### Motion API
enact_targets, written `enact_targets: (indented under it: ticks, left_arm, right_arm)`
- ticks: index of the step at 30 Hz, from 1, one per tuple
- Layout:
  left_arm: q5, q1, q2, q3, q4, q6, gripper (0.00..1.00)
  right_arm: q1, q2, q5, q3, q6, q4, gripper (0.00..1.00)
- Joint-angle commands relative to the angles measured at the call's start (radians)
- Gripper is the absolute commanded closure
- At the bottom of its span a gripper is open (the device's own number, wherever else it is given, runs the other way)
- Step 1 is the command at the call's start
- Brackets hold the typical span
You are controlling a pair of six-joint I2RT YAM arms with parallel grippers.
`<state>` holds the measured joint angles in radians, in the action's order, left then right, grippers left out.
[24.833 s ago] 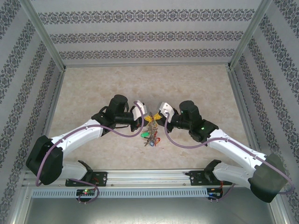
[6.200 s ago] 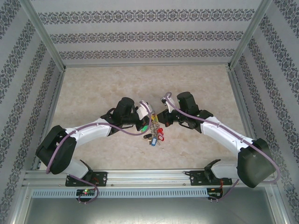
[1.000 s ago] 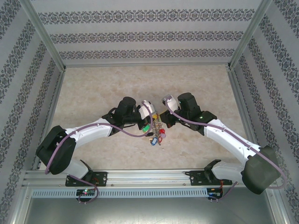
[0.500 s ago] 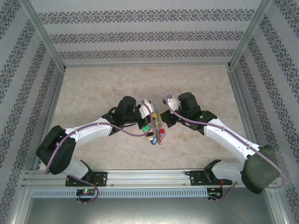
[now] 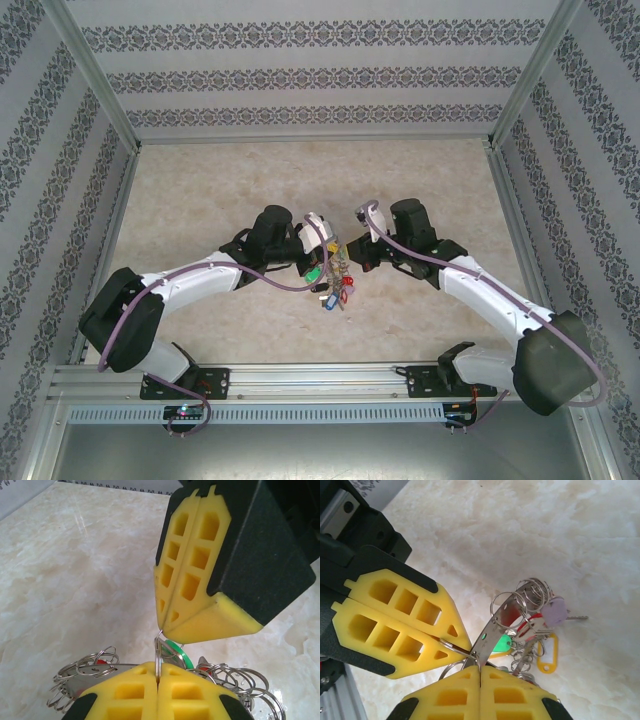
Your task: Put the keys on the keyring
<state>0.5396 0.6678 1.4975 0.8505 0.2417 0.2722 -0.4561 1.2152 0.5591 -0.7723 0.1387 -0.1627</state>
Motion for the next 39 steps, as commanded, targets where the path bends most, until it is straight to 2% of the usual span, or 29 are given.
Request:
enact_targets:
  ticks: [1,15,19,24,30,35,39]
  left_arm:
    - [0.054,0.005,0.006,0.052,0.099,-0.027,1.00]
    - [0.021,0.006,0.031,0.089,-0.018,-0.004,1.00]
    - [0.026,0.009,0.051,0.119,-0.057,-0.002,0.82]
    - [0.019,0.011,0.039,0.111,-0.055,0.001,0.77]
    - [-0.005,0.010,0.005,0.066,-0.008,-0.012,0.74]
    - [-0.065,0.009,-0.031,-0.003,0.089,-0.070,0.71]
    - [-0.072,0.009,-0.040,-0.045,0.151,-0.106,0.71]
  right_arm:
    - [0.025,0.019,0.072,0.029,0.021,0.034,1.00]
    - [0.062,-0.017,0.186,0.029,0.022,0.051,1.00]
    - [0.062,-0.022,0.175,0.028,0.027,0.049,1.00]
    - [0.060,-0.040,0.162,0.022,0.029,0.041,1.00]
    - [0.060,-0.040,0.113,0.014,0.023,0.003,1.00]
    - [0.062,-0.039,0.040,0.016,0.025,-0.038,1.00]
    - [0.062,-0.043,0.031,0.021,0.034,-0.041,1.00]
